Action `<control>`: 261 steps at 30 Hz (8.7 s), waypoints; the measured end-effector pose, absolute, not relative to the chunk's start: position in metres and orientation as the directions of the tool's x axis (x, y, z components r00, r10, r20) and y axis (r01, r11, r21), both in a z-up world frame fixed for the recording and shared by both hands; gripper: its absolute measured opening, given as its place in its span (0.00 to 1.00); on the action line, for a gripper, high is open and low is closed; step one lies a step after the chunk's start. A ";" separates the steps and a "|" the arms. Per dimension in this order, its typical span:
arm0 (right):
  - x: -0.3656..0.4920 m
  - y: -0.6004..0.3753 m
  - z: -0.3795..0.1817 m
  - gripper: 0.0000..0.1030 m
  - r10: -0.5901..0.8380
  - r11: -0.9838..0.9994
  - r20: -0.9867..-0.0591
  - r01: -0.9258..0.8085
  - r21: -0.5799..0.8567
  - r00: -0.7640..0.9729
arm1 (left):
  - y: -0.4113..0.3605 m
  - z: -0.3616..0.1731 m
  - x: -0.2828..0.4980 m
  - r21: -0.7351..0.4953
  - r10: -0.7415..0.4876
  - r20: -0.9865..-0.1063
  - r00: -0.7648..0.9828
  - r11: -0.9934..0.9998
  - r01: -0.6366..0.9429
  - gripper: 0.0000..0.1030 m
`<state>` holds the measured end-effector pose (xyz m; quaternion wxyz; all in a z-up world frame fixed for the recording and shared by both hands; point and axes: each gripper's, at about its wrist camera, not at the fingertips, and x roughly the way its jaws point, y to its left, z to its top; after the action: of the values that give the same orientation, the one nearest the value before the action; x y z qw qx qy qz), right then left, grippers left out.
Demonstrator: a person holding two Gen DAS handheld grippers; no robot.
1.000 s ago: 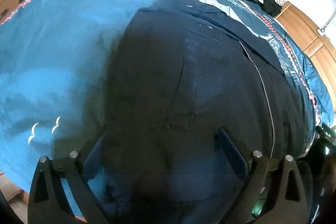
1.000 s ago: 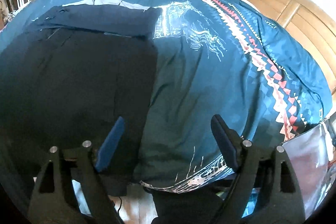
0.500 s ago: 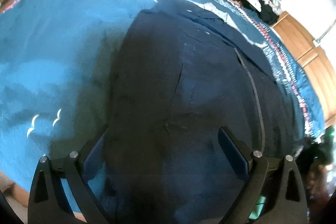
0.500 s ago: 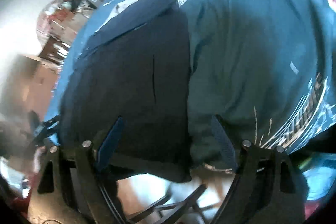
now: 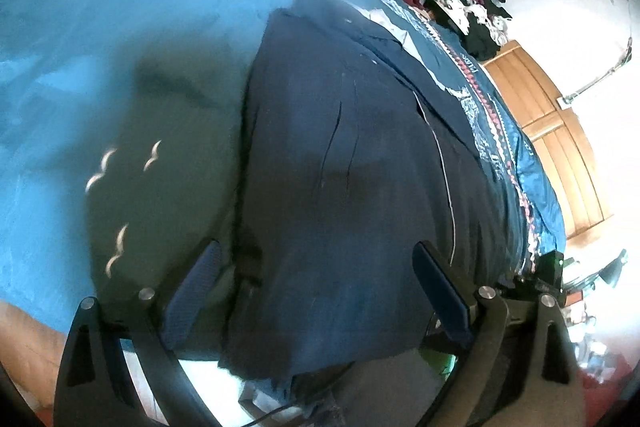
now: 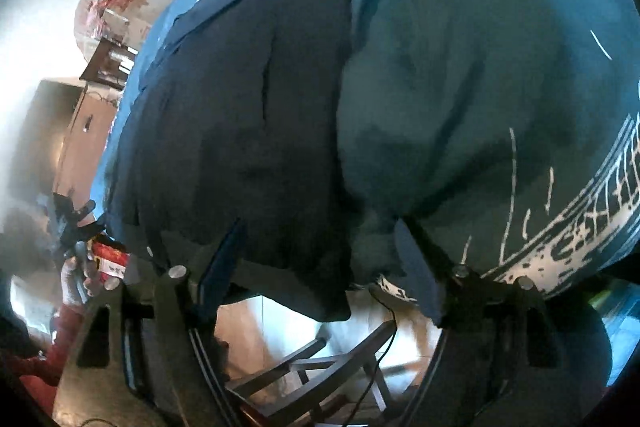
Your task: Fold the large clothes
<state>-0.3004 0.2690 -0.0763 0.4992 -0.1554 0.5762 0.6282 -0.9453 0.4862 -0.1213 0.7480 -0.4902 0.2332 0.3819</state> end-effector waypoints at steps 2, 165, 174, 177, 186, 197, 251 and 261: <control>-0.304 0.272 -0.077 0.77 0.437 0.150 -0.778 -0.816 0.558 -0.452 | 0.484 -0.120 -0.952 -0.564 0.339 -0.719 0.607 0.225 -0.794 0.94; -0.650 0.738 -0.037 0.82 0.285 -0.579 -0.834 -0.778 0.243 -0.472 | 0.659 -0.115 -0.920 -0.588 0.597 -0.637 0.488 0.033 -0.808 0.71; -0.532 0.635 0.037 0.70 0.557 -0.450 -0.694 -0.869 0.208 -0.455 | 0.668 -0.126 -0.883 -0.673 0.508 -0.605 0.613 0.086 -0.735 0.75; -0.487 0.597 0.015 0.71 0.602 -0.297 -0.724 -0.936 0.187 -0.335 | 0.674 -0.131 -0.880 -0.675 0.520 -0.609 0.598 0.056 -0.736 0.77; -0.444 0.535 -0.022 0.71 0.560 -0.140 -0.763 -0.945 0.296 -0.322 | 0.703 -0.137 -0.859 -0.612 0.551 -0.659 0.512 0.001 -0.790 0.78; -0.446 0.535 -0.014 0.71 0.571 -0.152 -0.719 -0.912 0.381 -0.396 | 0.731 -0.142 -0.829 -0.576 0.609 -0.659 0.441 -0.031 -0.817 0.78; -0.241 0.484 -0.024 0.26 0.658 0.195 -0.631 -0.715 0.671 -0.412 | 0.586 -0.089 -0.591 -0.250 0.315 -0.716 0.622 0.717 -0.650 0.63; -0.243 0.459 0.011 0.04 0.760 0.153 -0.523 -0.676 0.721 -0.386 | 0.622 -0.101 -0.572 0.119 0.608 -0.707 0.360 0.605 -0.787 0.71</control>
<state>-0.2432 0.4586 0.0115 0.5526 0.0404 0.5206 0.6496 -0.5720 0.6218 -0.1007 0.8159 -0.1208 0.3702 0.4274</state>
